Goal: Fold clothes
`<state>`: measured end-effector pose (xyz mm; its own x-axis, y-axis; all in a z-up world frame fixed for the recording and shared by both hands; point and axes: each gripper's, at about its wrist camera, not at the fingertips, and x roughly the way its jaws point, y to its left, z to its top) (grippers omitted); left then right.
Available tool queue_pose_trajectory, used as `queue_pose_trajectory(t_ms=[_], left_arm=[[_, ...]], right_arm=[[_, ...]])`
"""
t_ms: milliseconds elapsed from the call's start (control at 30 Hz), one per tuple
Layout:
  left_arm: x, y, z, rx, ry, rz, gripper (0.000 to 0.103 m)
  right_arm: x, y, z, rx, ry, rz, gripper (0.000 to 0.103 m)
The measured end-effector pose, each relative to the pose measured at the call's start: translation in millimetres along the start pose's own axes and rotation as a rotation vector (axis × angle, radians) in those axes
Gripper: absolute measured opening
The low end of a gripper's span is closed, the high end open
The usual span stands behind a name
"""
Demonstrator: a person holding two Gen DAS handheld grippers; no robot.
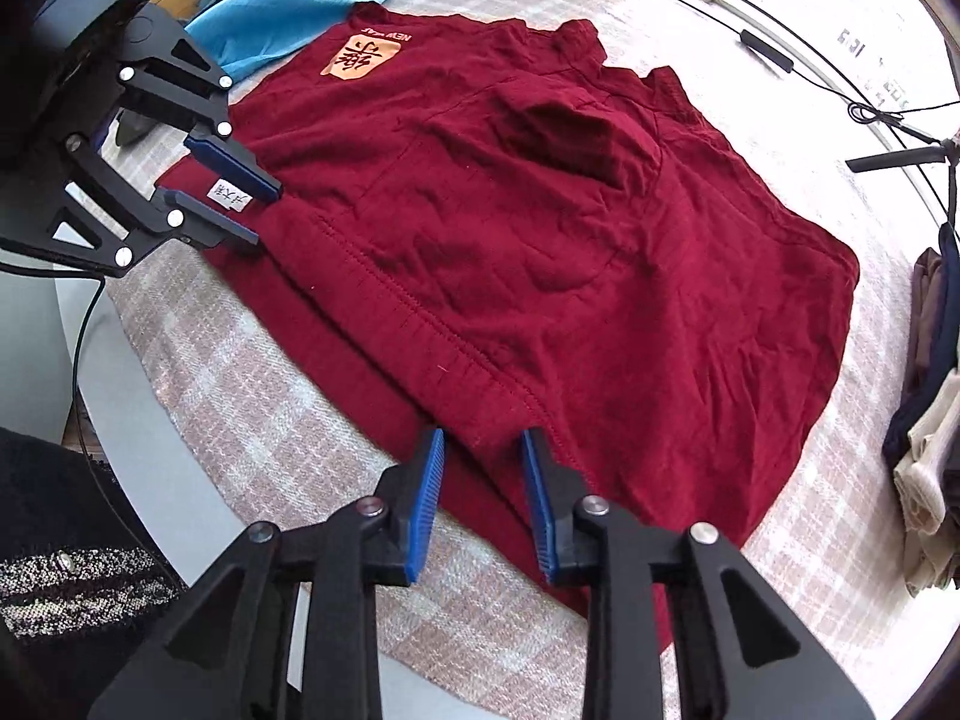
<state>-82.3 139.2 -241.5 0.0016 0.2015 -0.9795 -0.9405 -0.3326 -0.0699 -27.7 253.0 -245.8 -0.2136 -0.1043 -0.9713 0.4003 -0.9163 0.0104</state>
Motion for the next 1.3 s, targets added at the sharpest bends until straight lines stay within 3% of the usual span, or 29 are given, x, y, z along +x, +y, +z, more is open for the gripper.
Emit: queue_pose_trajectory(t_ms=[167,367,633,833,933,967,1100,1167,1200,1300], left_arm=[[-4.1,-0.8,1.0,0.002,0.003,-0.026,0.011],[-13.8,-3.8,4.2,0.003,-0.036,-0.014,0.004],[-27.6,-14.2,-8.0,-0.005,-0.046,-0.072,0.002],[-16.2,-29.3,-19.1,0.011,0.016,-0.147,0.002],[-11.6,-30.8,-27.2,0.000,0.063,-0.111,0.003],[-20.1,-25.7,-33.9,-0.029,0.047,-0.110,0.005],[-52.9,4.2,-70.9,-0.222,-0.007,-0.082,0.017],[-60.3,39.2,-86.7,-0.314,-0.014,-0.066,0.023],[-57.8,54.2,-79.8,-0.351,-0.016,-0.064,0.023],[-12.6,77.8,-112.0,-0.507,0.011,-0.098,0.029]], right_arm=[[1.5,-4.3,5.0,0.001,-0.010,0.010,0.043],[2.1,-10.0,10.6,0.002,-0.019,0.010,0.003],[-13.4,-4.6,8.8,-0.016,-0.020,0.042,0.003],[-2.6,5.6,-4.9,-0.060,0.048,0.031,0.003],[-0.7,4.2,-6.5,-0.045,0.065,0.013,0.009],[-8.1,1.9,-9.5,-0.030,0.067,0.025,0.018],[-58.7,-37.9,-43.5,0.209,-0.088,0.134,0.047],[-70.3,-62.0,-63.7,0.357,-0.152,0.121,0.047],[-66.8,-67.5,-66.6,0.407,-0.159,0.090,0.047],[-64.5,-99.3,-91.4,0.556,-0.128,0.052,0.047]])
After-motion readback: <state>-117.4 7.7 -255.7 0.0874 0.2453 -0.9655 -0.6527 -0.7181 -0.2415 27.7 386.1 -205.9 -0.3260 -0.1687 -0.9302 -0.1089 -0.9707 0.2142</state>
